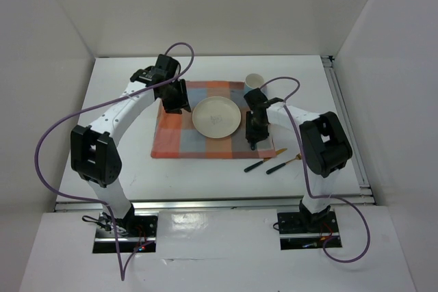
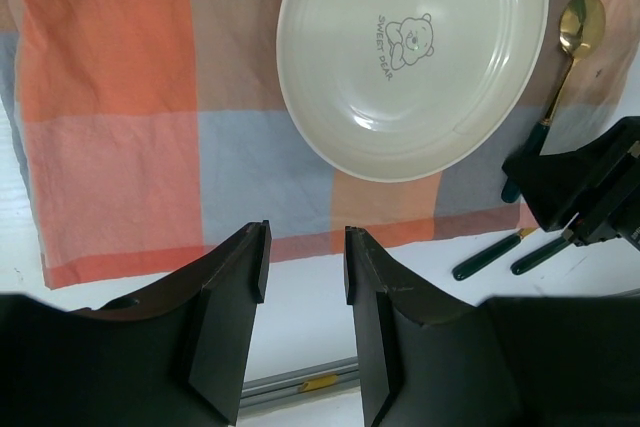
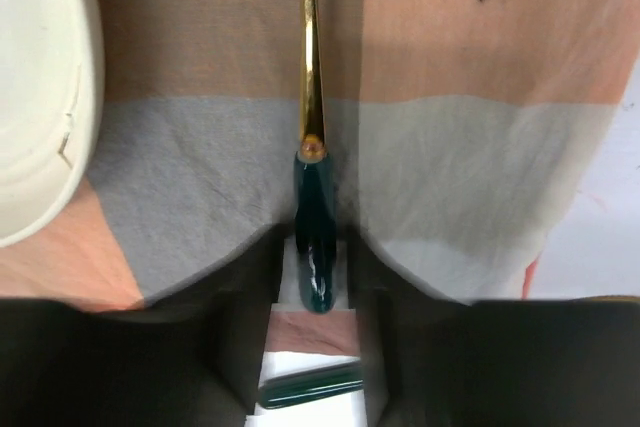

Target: Set the dinner table for one person

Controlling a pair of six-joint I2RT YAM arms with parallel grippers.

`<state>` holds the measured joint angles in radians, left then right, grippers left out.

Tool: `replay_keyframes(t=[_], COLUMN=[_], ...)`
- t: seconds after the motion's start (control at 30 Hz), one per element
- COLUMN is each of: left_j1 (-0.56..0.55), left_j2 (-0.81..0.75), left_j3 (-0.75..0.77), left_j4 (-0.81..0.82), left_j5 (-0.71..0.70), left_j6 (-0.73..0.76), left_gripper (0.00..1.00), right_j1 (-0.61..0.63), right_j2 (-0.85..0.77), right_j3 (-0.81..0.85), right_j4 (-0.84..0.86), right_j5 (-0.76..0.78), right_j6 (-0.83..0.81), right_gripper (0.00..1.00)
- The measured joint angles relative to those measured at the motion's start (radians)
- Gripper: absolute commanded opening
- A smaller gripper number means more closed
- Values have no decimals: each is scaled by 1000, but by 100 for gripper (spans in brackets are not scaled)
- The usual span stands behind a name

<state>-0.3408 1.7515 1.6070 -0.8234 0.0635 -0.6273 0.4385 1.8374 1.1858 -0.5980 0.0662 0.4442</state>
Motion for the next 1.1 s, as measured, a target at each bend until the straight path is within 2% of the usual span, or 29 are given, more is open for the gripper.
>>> replay_keyframes(t=[0.1,0.33,0.4,0.43,0.57,0.83,1.1], left_j1=[0,0,0,0,0,0,0], left_j2=[0,-1,-1,-1,-1,-1,-1], left_j3=[-2,-10,-10,-10,-10,-10,-10], left_j4=[0,-2,-2,-2,-3,-3,-8], left_j5=[0,1,1,1,3,13,13], left_j6=[0,0,0,0,4,23,26], left_gripper=[52,52,52,52,52,52,52], right_j1=[0,0,0,0,5,42,48], right_j2=[-5,-106,-194,-233,-374,-412,-279], right_j3=[0,-32,-92,-121,-245,-358,-345], right_j4=[8,12,10,8,0,-35,-47], right_j5=[-8,-10,-10,-13,-36,-67,-74], right_j6=[8,58,102,125,238,441,531], right_gripper=[56,57,65,73,80,71,60])
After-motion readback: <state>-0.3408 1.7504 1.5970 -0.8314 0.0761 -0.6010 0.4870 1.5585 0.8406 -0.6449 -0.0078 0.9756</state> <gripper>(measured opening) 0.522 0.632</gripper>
